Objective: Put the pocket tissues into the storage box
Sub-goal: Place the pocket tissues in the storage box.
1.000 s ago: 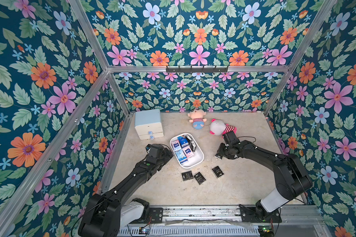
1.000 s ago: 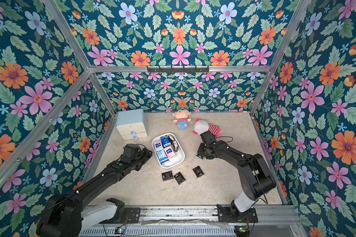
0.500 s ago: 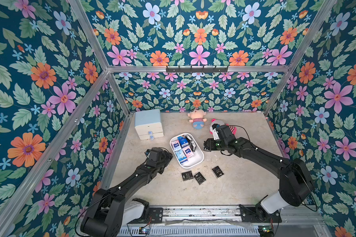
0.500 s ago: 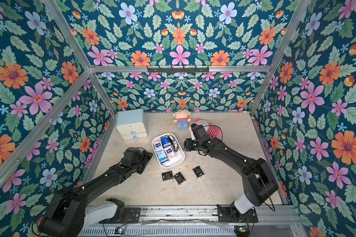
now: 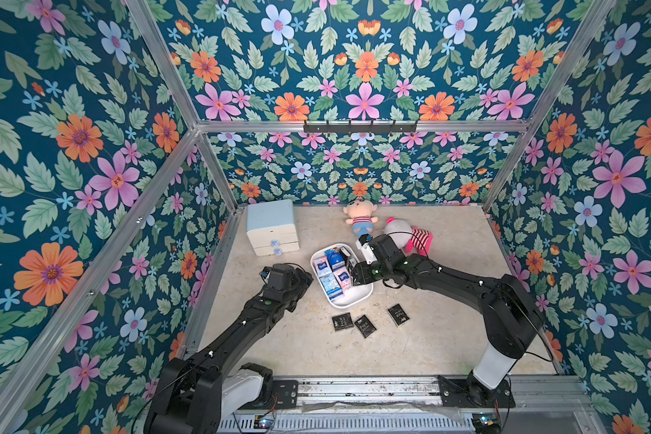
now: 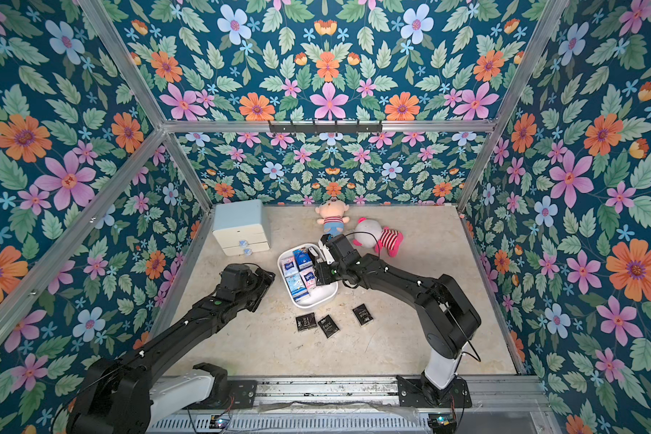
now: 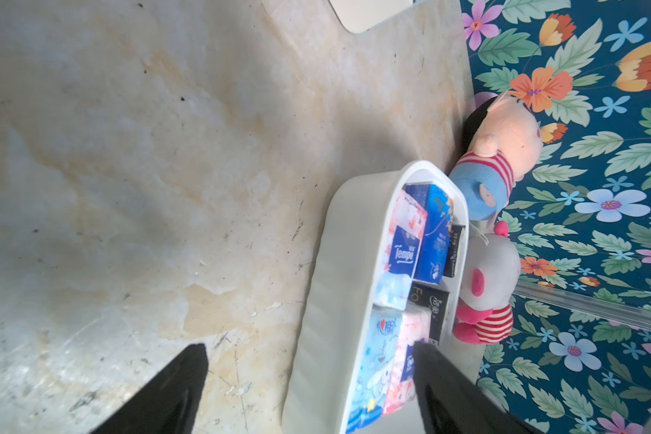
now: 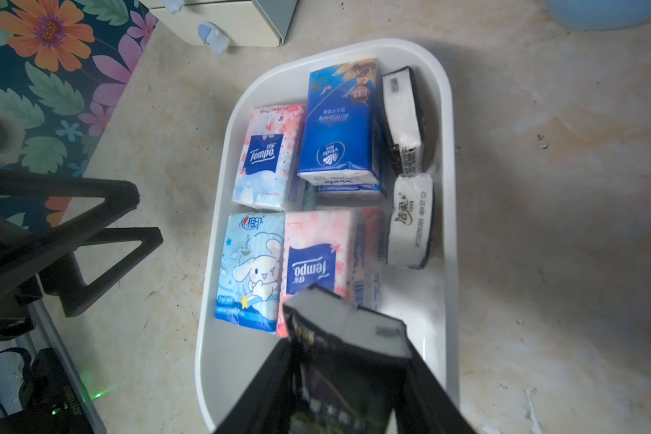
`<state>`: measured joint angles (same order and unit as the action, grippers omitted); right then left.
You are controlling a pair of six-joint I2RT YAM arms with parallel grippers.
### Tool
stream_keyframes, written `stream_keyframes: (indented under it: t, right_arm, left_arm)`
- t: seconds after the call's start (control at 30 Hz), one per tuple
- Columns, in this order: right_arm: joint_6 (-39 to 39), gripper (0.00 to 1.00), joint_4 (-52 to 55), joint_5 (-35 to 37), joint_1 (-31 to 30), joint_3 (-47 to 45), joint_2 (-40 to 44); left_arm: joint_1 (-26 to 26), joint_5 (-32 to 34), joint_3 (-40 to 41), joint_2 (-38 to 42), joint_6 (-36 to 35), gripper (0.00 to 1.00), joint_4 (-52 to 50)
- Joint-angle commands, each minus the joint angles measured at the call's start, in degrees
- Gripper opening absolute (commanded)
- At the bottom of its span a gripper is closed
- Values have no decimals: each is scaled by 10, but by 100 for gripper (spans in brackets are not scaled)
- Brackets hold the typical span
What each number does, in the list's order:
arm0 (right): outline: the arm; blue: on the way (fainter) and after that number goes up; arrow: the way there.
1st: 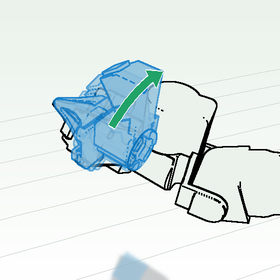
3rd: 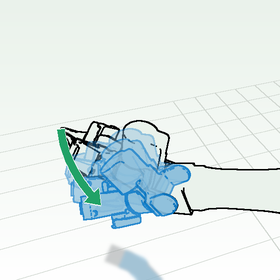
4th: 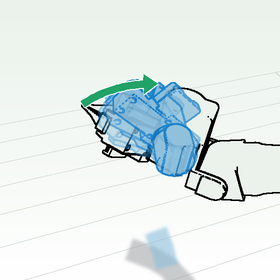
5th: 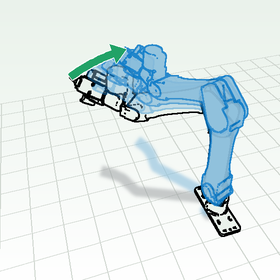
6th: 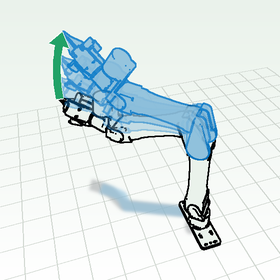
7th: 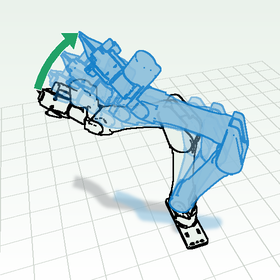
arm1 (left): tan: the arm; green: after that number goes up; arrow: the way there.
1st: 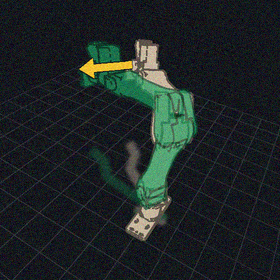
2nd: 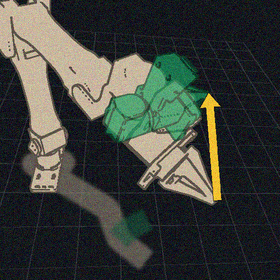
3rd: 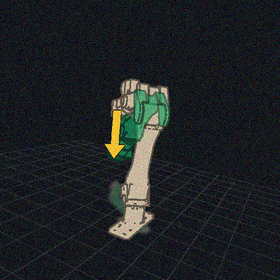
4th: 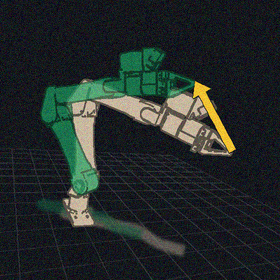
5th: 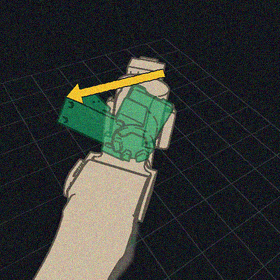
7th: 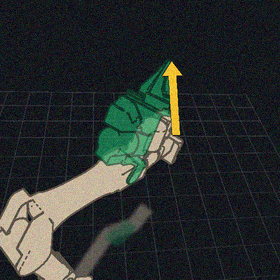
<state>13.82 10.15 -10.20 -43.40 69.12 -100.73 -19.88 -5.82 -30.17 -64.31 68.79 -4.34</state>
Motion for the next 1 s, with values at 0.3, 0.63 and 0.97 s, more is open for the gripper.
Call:
stream_keyframes:
  t: [0.3, 0.63, 0.97]
  right_arm:
    - [-22, 75, 13, 62, 0, 35, -26]
    - [-7, 82, 37, 147, 1, 5, 45]
    - [21, 94, 93, 165, 1, -115, 130]
  left_arm:
    - [1, -5, 0, 11, 3, 91, -11]
    - [1, -24, -16, -20, -10, 91, 5]
    - [1, -63, -67, -109, -48, 91, 23]
